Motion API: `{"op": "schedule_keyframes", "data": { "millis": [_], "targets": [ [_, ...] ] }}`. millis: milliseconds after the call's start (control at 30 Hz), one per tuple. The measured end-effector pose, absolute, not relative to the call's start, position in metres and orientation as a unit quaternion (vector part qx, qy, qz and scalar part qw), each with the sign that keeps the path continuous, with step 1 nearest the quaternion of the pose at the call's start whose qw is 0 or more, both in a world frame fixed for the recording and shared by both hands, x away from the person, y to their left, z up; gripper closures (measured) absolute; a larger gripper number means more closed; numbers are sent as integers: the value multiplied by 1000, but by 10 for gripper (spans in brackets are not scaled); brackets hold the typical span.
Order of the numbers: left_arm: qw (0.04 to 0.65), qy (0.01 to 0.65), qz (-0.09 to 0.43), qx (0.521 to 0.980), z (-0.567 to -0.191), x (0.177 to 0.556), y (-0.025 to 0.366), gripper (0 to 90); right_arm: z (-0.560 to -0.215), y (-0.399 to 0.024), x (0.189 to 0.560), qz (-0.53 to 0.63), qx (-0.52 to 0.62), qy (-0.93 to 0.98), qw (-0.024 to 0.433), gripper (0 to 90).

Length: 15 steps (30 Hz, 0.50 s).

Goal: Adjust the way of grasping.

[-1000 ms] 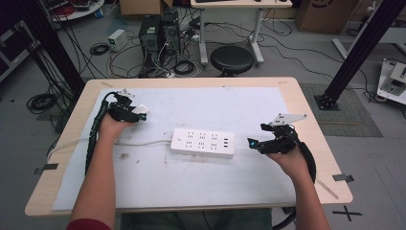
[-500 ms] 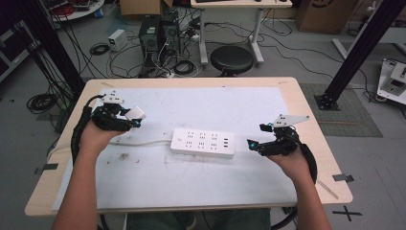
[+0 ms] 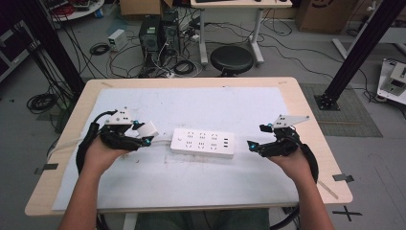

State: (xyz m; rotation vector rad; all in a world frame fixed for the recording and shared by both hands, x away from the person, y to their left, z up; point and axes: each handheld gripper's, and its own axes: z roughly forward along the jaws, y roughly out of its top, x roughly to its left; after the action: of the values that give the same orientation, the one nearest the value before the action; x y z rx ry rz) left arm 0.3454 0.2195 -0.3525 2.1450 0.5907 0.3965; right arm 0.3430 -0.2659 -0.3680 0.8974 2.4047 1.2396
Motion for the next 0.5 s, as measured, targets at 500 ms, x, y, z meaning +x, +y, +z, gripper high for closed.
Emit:
{"op": "schedule_keyframes", "data": {
  "millis": [500],
  "targets": [
    [460,115,167,865,-380,320,152,425,-373,-230,330,449,280,844,84,182]
  ]
}}
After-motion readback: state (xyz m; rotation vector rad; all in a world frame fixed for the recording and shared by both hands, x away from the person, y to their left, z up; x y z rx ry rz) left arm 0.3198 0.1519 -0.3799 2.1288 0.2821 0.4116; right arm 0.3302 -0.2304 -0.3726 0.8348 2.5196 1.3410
